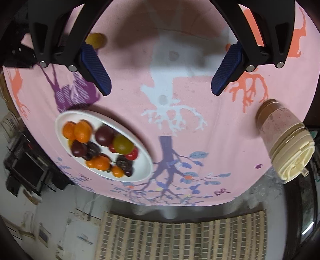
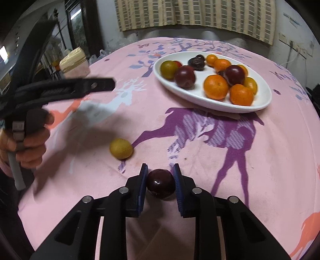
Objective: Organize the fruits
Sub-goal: 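Grasp a small yellow-green fruit with the left tool while the right tool grasps a dark red cherry, then carry the yellow fruit and cherry into the white plate and open both tools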
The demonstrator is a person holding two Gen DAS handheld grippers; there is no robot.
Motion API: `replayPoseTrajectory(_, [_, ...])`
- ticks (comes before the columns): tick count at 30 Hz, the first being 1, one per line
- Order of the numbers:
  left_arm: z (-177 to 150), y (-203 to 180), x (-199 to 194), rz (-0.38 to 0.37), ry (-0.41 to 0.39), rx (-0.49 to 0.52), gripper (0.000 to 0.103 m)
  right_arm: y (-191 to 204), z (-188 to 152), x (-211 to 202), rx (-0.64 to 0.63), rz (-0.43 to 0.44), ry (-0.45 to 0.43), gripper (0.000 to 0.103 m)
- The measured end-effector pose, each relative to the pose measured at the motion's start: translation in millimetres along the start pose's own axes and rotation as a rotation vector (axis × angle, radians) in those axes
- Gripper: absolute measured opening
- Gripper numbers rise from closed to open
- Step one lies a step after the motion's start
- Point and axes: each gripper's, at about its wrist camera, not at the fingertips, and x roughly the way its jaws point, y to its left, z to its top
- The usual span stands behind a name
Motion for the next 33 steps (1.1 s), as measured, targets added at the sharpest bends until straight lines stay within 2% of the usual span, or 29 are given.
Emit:
replayPoseTrajectory(3, [-12.1,-20.6,-9.7,-0.124,0.014,0.115,0.098,-15.4,3.0,-5.4,0.076,-0.002,-0.032,0.026])
replayPoseTrajectory(5, [-24.2,-39.0,-13.6,-0.175,0.021,0.203,0.094,-24.2,3.7,-6.8,0.118,0.002,-0.038,0.026])
replayPoseTrajectory(7, [-37.4,-58.5,-13.0,-0.208,0.046,0.299,0.07,-30.5,3.8,-6.3,0.147,0.012,-0.031,0.026])
replayPoseTrajectory(9, [-47.6,-71.8,-6.8,-0.223,0.083,0.351,0.06,-31.1,3.1,-5.9,0.148,0.007,-0.03,0.026])
replayPoseTrajectory(13, [-55.1,-81.4,0.3,-0.221,0.102,0.369,0.056,-28.1,3.0,-5.2,0.136,0.008,-0.026,0.026])
replayPoseTrajectory(16, [-55.4,-82.2,5.2,-0.224,0.119,0.369,0.043,-27.3,2.6,-5.4,0.134,0.007,-0.023,0.026])
replayPoseTrajectory(24, [-57.8,-80.5,15.6,-0.188,0.149,0.377,0.028,-27.6,2.2,-7.3,0.135,0.002,-0.029,0.027])
replayPoseTrajectory(31, [-57.4,-80.2,16.7,-0.189,0.147,0.374,0.027,-28.8,2.2,-8.8,0.137,0.001,-0.034,0.026])
replayPoseTrajectory(33, [-56.8,-78.9,16.6,-0.194,0.15,0.365,0.026,-28.4,1.8,-9.0,0.133,0.003,-0.035,0.023])
